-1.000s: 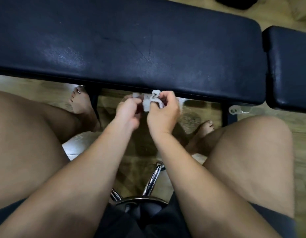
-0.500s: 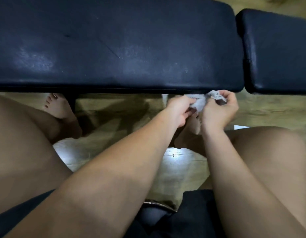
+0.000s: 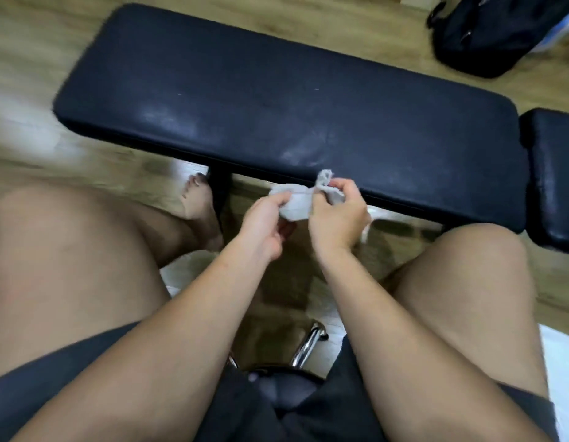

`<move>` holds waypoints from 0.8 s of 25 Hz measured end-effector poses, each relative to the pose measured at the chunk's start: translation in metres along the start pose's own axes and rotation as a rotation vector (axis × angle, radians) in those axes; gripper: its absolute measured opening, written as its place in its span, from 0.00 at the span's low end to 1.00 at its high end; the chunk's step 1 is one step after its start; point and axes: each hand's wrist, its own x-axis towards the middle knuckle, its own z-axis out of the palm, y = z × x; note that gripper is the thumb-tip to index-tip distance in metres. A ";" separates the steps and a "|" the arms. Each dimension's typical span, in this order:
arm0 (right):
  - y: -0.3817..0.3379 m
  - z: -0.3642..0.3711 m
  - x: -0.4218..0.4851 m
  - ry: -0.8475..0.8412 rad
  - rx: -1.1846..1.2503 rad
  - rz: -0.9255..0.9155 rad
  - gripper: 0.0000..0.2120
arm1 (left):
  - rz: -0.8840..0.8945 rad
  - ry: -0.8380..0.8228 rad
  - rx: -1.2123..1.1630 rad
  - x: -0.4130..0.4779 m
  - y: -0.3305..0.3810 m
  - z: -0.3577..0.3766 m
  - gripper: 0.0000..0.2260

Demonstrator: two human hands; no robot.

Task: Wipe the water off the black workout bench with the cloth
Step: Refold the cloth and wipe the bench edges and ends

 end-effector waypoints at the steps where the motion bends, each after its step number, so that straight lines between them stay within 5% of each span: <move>1: -0.015 0.011 -0.008 -0.128 0.007 -0.105 0.04 | 0.030 0.030 -0.066 -0.006 0.014 -0.017 0.03; 5: -0.054 0.022 -0.023 -0.349 0.041 -0.289 0.03 | 0.169 0.070 -0.056 -0.044 0.048 -0.061 0.03; 9: -0.031 -0.001 -0.045 -0.491 -0.054 -0.098 0.04 | 0.259 0.031 0.161 -0.068 0.030 -0.089 0.05; 16: -0.025 -0.010 -0.052 -0.561 -0.043 0.002 0.14 | 0.367 0.003 0.233 -0.061 0.014 -0.095 0.02; 20: 0.002 -0.047 -0.022 -0.408 -0.154 0.062 0.09 | 0.178 -0.137 0.403 -0.055 -0.016 -0.073 0.09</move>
